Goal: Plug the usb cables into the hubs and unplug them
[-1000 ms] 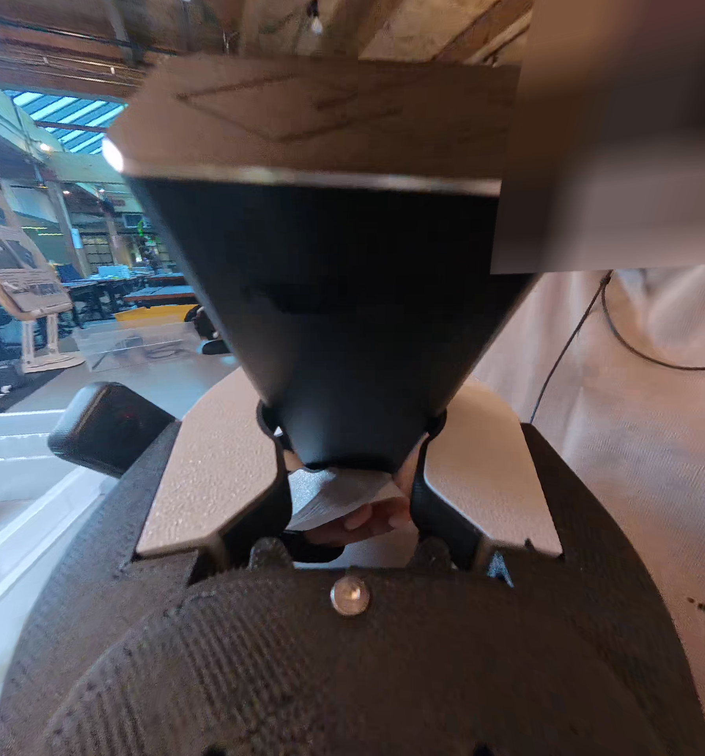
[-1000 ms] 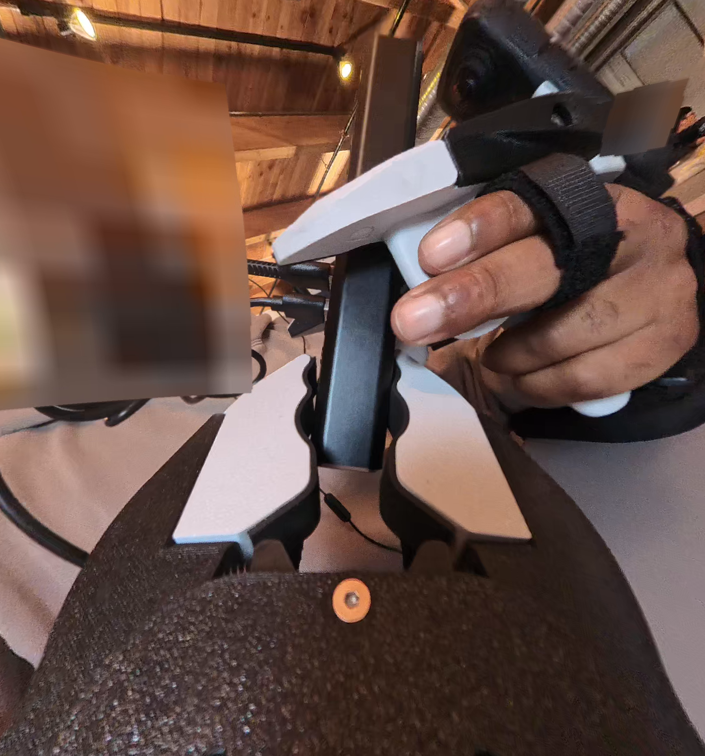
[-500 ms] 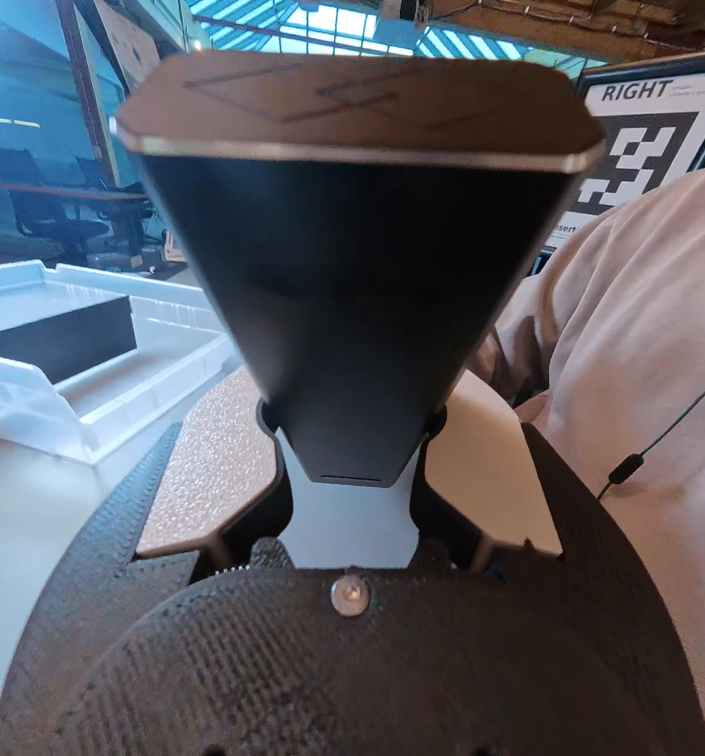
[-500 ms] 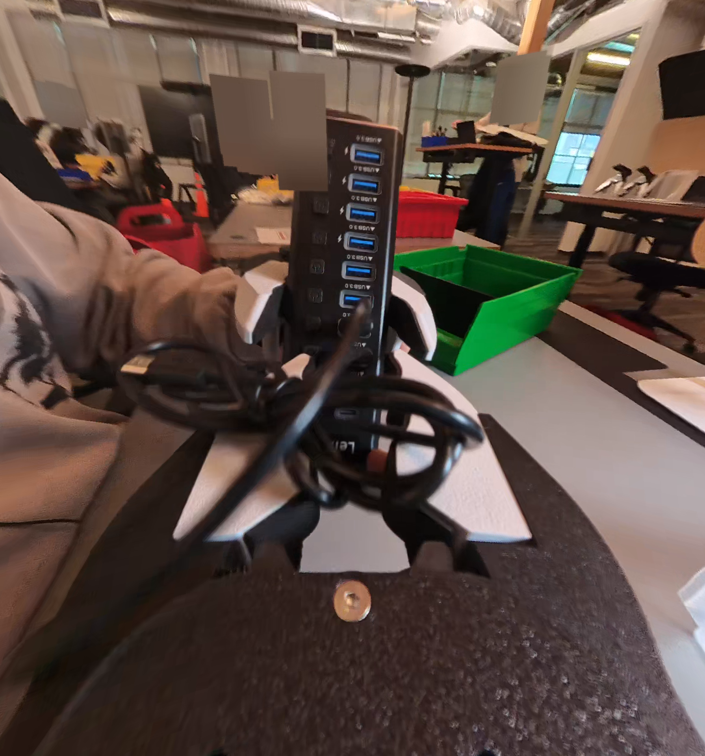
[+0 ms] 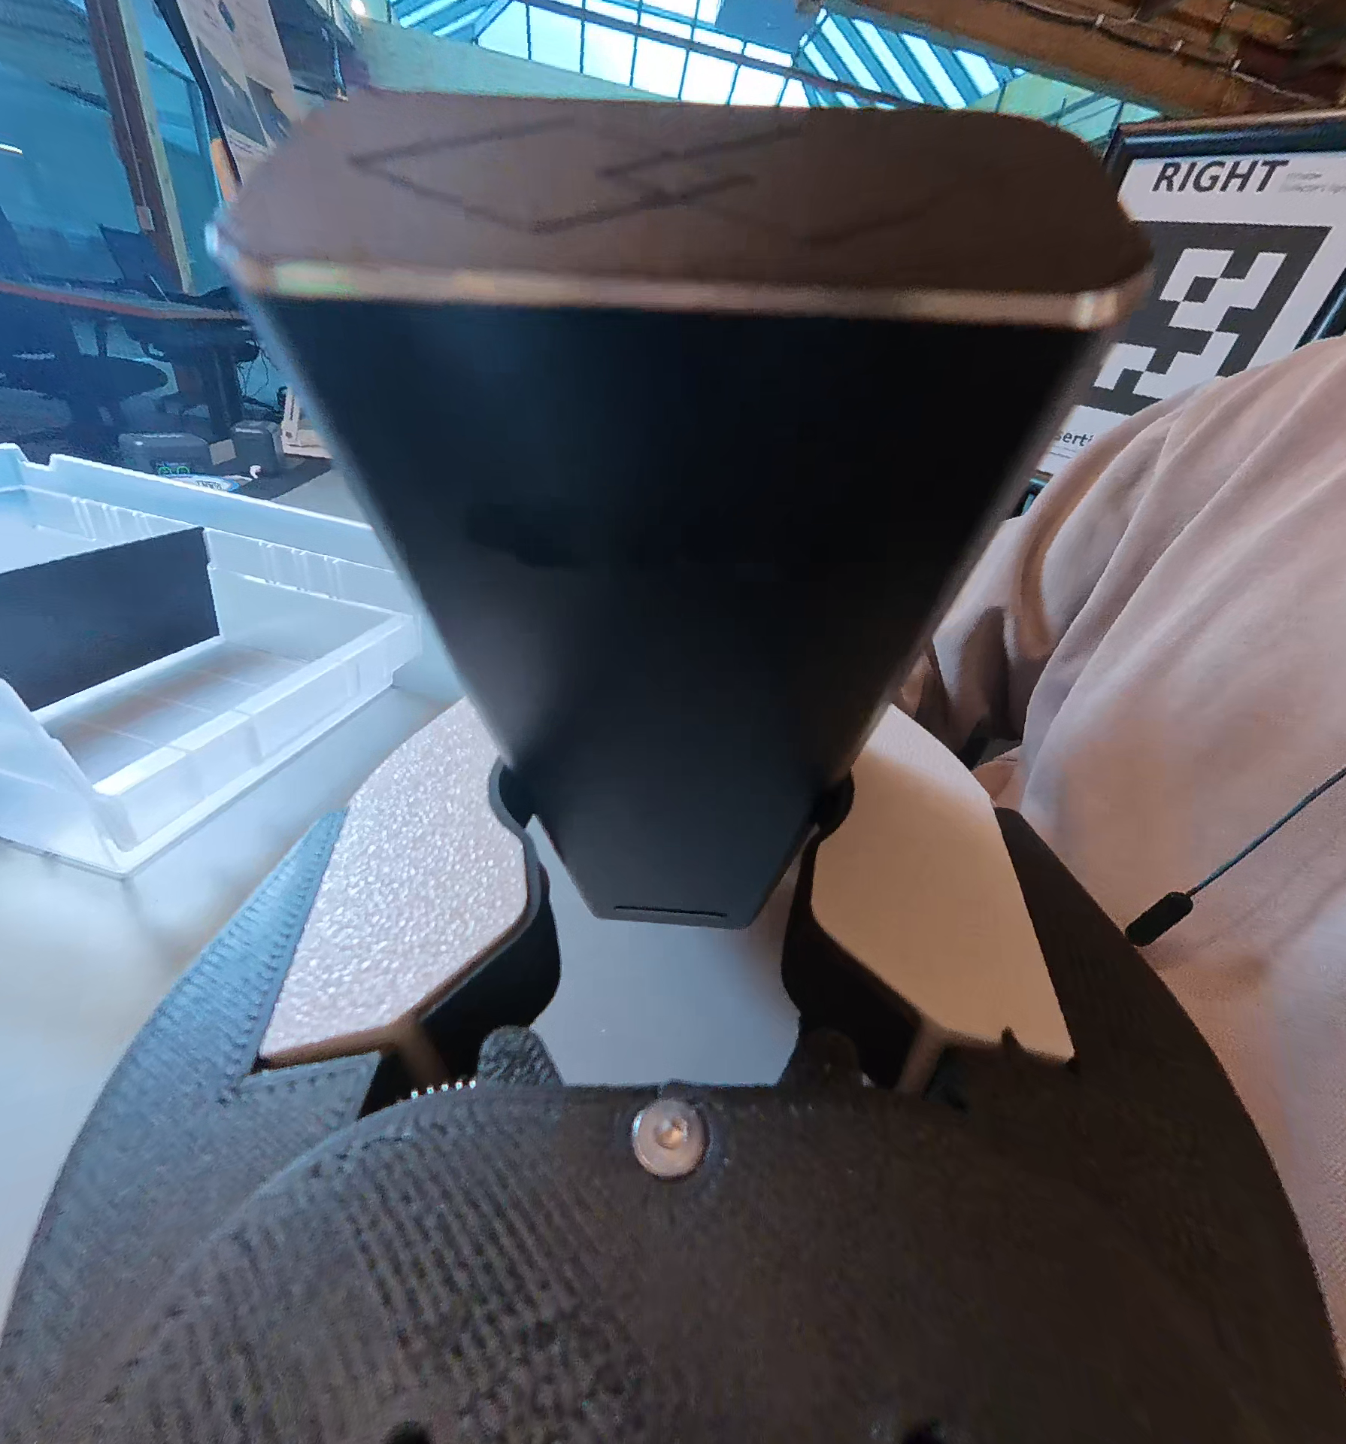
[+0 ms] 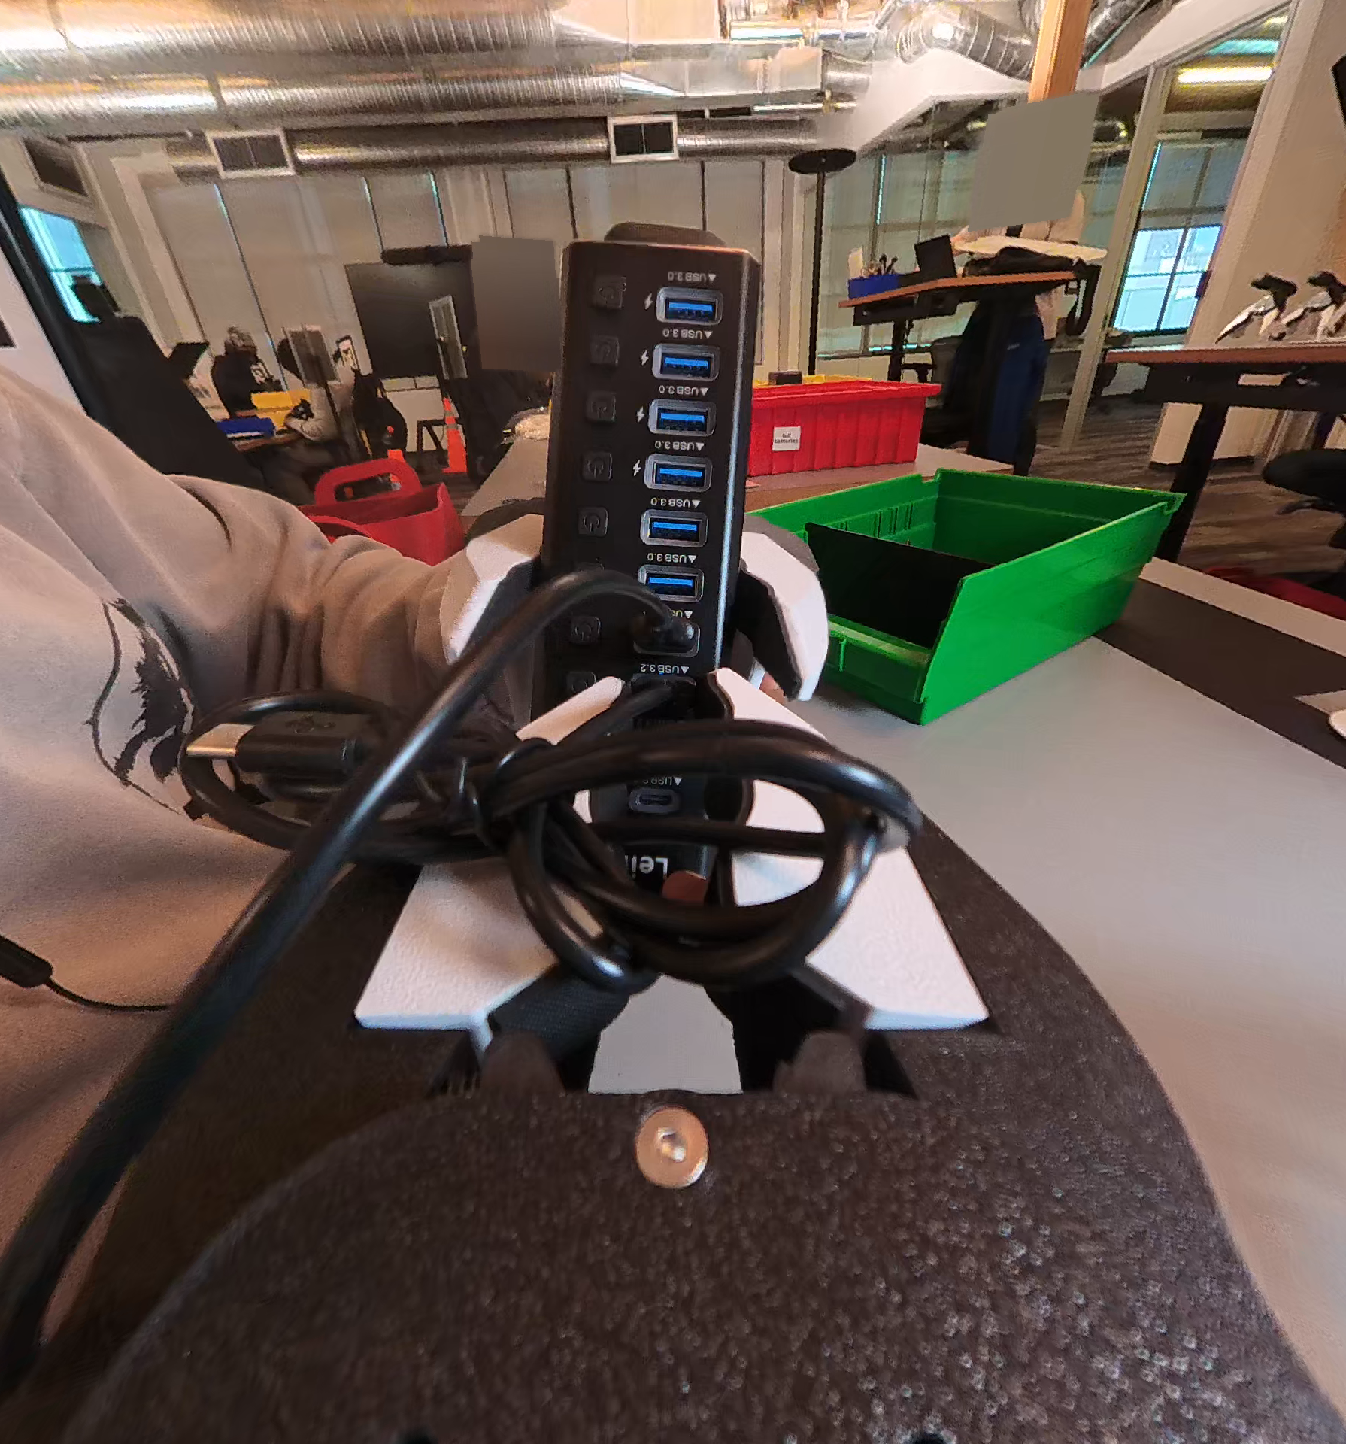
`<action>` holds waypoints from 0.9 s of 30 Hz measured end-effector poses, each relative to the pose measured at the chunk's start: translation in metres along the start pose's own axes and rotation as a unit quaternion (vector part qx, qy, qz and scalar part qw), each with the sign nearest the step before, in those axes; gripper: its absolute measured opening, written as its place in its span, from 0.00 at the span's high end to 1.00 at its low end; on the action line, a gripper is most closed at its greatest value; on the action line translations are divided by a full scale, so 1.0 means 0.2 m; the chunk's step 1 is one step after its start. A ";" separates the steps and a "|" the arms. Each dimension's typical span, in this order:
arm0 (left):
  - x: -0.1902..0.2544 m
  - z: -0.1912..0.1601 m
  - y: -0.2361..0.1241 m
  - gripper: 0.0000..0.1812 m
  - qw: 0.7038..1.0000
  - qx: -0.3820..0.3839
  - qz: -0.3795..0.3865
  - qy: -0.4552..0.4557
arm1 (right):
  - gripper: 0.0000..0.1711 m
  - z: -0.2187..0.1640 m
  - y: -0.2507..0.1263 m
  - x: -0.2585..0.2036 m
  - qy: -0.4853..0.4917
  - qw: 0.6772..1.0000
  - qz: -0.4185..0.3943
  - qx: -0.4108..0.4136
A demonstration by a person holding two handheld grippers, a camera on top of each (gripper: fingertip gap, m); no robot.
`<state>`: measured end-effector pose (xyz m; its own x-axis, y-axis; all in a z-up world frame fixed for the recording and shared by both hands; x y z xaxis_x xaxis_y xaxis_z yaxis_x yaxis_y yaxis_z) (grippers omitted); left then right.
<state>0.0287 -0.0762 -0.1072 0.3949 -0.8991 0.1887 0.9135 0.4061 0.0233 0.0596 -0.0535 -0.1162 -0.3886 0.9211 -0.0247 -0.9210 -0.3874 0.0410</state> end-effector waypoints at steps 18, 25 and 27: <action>-0.14 0.30 -0.37 0.61 0.980 0.190 0.048 -0.023 | 0.92 0.33 -0.82 0.81 -0.153 0.865 -0.439 -0.190; -0.20 0.32 -0.53 0.61 0.968 0.235 0.075 -0.037 | 0.91 -0.05 -0.81 1.09 -0.043 0.758 -0.390 -0.520; -0.21 0.30 -0.53 0.61 0.969 0.233 0.075 -0.041 | 0.91 -0.09 -0.79 1.14 -0.044 0.736 -0.408 -0.538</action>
<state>-0.0907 -0.0716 -0.0577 0.4935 -0.8158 0.3016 0.6950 0.5784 0.4272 0.1165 0.2181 -0.1473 0.2669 0.8444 0.4645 -0.3534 0.5341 -0.7680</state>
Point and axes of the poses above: each gripper's, where its closed fingertips meet, y out along the fingers, z out of its top, x = y × z across the jaws, the point moved 3 cm from there along -y, back along the fingers, and after that the axes turned 2 degrees about -y, right-handed, at the moved point
